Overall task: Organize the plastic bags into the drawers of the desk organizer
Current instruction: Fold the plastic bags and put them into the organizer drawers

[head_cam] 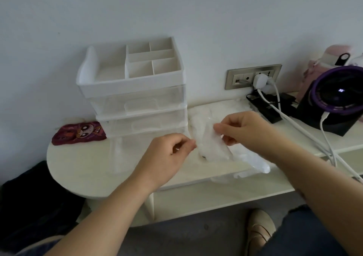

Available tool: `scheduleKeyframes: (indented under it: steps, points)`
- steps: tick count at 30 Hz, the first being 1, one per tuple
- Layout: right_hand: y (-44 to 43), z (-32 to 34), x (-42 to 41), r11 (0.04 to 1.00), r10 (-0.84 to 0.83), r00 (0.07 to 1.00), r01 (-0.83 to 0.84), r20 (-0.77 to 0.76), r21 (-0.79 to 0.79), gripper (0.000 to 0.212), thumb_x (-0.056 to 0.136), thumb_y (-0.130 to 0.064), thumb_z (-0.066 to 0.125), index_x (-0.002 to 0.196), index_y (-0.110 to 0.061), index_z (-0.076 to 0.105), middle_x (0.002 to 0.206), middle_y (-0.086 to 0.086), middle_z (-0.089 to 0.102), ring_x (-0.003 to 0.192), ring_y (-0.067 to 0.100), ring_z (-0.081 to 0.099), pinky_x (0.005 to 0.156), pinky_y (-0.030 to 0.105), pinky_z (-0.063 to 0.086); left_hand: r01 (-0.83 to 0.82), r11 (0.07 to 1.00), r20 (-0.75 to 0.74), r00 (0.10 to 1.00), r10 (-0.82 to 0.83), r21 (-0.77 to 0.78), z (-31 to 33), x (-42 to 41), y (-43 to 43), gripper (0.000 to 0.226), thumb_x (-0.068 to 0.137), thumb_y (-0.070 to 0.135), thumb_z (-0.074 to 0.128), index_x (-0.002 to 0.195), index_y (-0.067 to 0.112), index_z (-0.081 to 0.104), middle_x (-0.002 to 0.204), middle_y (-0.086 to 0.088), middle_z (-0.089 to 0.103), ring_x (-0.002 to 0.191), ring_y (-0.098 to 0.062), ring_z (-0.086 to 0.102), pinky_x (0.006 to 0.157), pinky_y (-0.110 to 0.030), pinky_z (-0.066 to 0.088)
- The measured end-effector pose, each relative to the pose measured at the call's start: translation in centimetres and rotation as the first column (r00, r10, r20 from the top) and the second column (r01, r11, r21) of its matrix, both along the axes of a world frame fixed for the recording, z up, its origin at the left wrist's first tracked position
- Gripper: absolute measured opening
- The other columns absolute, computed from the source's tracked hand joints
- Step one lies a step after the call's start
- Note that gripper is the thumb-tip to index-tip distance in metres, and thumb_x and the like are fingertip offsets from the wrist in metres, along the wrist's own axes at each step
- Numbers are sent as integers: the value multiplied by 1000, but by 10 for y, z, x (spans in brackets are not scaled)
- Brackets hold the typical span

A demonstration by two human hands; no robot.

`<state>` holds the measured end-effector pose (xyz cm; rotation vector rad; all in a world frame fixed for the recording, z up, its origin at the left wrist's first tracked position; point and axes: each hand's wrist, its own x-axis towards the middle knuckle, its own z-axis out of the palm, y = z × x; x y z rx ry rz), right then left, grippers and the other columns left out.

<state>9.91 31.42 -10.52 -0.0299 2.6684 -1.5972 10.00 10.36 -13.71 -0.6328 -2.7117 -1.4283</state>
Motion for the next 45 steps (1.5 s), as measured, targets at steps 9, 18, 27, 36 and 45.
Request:
scheduleKeyframes:
  steps: [9,18,27,36,45]
  points:
    - [-87,-3,5,978,205,958,-209,-203,-1,22,92,-36,55,96,-24,74,91,-10,71,82,2,65,74,19,51,-78,726,481,796,-367,683,19,-5,-35,67,74,60,66,122,13,62,122,-11,64,113,-26,61,94,-37,50]
    - [-109,-7,-12,998,-37,868,57,-495,26,13,83,-30,65,95,-35,66,91,-28,60,74,-2,53,64,7,39,-106,807,580,750,-318,581,27,-19,-102,35,89,39,51,117,25,67,121,-9,65,111,-26,62,87,-43,55]
    - [-92,7,-36,887,451,892,-447,-8,117,7,81,-31,71,81,-24,74,83,-6,73,79,6,67,77,15,50,27,806,600,654,-462,591,34,-18,-129,43,84,41,56,124,26,62,128,-13,60,116,-29,59,85,-42,54]
    - [-99,2,-47,888,52,941,109,-334,446,11,81,-33,71,91,-30,66,78,-18,62,75,4,55,71,26,45,-433,777,707,707,-21,456,17,-28,-108,27,100,21,44,113,10,64,96,-12,73,83,-26,72,63,-33,60]
    - [-130,-26,-19,747,422,889,-231,-176,623,26,95,-28,49,117,-26,64,115,-7,64,101,10,59,92,29,48,-597,683,765,638,86,421,0,-39,-92,20,98,21,49,105,9,63,90,-13,73,75,-24,73,58,-35,59]
